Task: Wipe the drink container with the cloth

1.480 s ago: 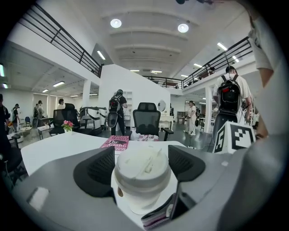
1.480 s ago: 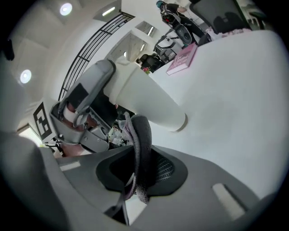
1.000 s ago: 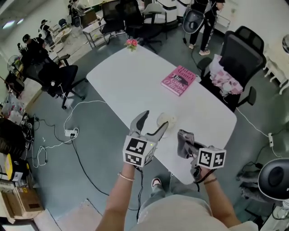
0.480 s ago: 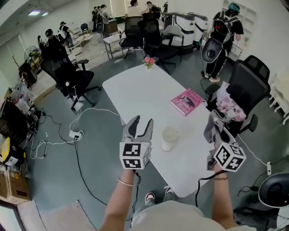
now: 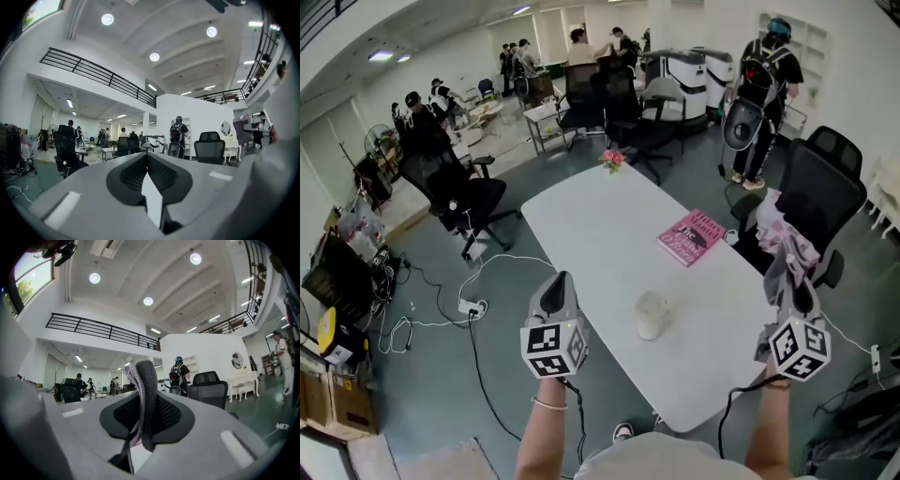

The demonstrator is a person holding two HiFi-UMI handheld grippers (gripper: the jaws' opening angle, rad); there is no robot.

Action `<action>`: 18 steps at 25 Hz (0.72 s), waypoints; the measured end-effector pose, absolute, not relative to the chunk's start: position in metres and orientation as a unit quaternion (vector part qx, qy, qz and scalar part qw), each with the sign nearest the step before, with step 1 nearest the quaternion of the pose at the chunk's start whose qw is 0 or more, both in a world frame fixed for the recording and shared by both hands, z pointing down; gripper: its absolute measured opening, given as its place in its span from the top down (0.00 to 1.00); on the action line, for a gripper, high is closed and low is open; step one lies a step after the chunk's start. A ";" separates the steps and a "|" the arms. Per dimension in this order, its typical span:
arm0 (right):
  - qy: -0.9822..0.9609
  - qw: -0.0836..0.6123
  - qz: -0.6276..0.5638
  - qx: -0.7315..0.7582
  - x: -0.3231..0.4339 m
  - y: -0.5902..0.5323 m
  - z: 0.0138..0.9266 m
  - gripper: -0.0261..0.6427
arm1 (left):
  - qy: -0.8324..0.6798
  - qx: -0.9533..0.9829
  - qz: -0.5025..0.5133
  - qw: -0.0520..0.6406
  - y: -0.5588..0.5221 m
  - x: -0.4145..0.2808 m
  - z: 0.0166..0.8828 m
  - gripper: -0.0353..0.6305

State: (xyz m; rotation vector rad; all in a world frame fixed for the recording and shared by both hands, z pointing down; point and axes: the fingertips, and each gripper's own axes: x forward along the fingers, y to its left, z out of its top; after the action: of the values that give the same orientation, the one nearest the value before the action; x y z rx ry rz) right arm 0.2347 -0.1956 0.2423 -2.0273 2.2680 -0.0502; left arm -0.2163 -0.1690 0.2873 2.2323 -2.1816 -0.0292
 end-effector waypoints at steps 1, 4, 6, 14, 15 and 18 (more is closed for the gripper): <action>0.740 0.050 -0.020 -0.670 0.240 -0.194 0.248 0.86 | -0.701 0.714 -0.009 0.010 -0.169 -0.217 0.288 0.96; 0.727 0.050 -0.030 -0.684 0.252 -0.190 0.269 0.86 | -0.698 0.716 -0.002 0.017 -0.172 -0.212 0.295 0.95; 0.721 0.046 -0.038 -0.691 0.257 -0.189 0.283 0.86 | -0.686 0.727 0.005 0.026 -0.176 -0.203 0.302 0.95; 0.723 0.028 -0.047 -0.689 0.256 -0.195 0.297 0.86 | -0.671 0.740 0.006 0.037 -0.190 -0.184 0.313 0.95; 0.723 0.025 -0.049 -0.689 0.255 -0.196 0.297 0.86 | -0.671 0.740 0.006 0.038 -0.191 -0.183 0.314 0.95; 0.727 0.010 -0.054 -0.684 0.253 -0.197 0.302 0.86 | -0.670 0.741 0.006 0.042 -0.192 -0.182 0.317 0.95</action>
State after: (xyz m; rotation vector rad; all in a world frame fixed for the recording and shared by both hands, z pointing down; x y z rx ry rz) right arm 0.2526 -0.1972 0.3018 -2.1360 2.2702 -0.1672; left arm -0.1816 -0.1924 0.3168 2.2678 -2.0519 0.0186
